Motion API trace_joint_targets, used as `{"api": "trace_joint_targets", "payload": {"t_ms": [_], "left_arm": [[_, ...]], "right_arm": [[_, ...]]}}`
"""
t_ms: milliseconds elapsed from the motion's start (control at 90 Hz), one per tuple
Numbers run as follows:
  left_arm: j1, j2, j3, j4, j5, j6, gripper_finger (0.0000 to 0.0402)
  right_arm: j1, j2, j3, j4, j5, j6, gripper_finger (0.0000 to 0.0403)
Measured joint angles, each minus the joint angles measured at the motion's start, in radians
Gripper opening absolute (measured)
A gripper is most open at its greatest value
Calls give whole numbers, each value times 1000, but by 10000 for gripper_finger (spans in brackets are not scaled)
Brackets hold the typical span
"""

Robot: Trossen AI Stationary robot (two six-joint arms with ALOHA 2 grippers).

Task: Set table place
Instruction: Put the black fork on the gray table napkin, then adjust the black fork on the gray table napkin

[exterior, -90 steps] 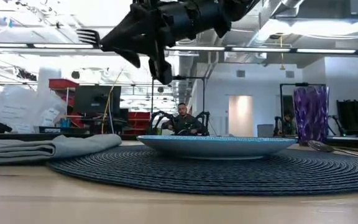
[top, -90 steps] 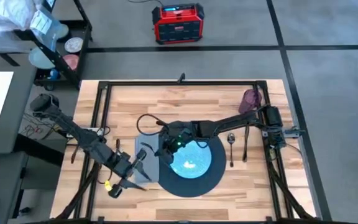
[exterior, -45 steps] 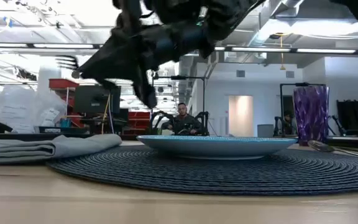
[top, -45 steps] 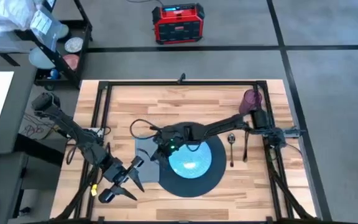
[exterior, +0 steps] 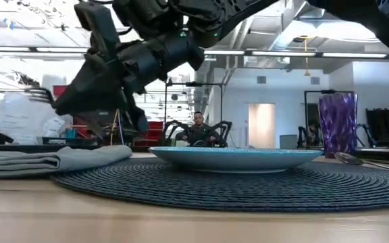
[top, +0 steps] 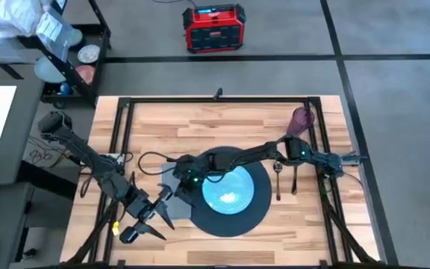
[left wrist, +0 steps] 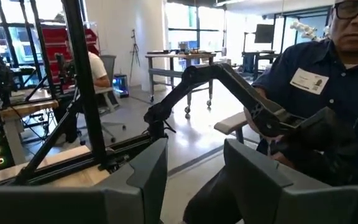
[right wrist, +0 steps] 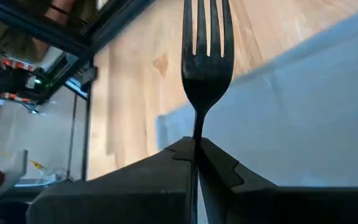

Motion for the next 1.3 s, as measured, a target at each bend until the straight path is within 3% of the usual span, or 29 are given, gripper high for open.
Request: {"api": "trace_joint_targets", "payload": {"t_ms": [356,678,967,1111,1300], "left_arm": [[0,0,0,-5,-4,-2,140],[0,0,0,-5,-4,-10,141],[0,0,0,-14,-4,-31,141],[-1,1,0,-74,-48,-116,141],[-16,3,-1,-321,-301,-380,135]], "right_arm": [[-22,0,2,-3,27,17,3],[-23,0,2,5,32,37,53],[-24,-14,2,-26,54,-9,58],[-4,-87,1,-275,181,-131,58],[85,-140,1,-560,419,-240,58]]}}
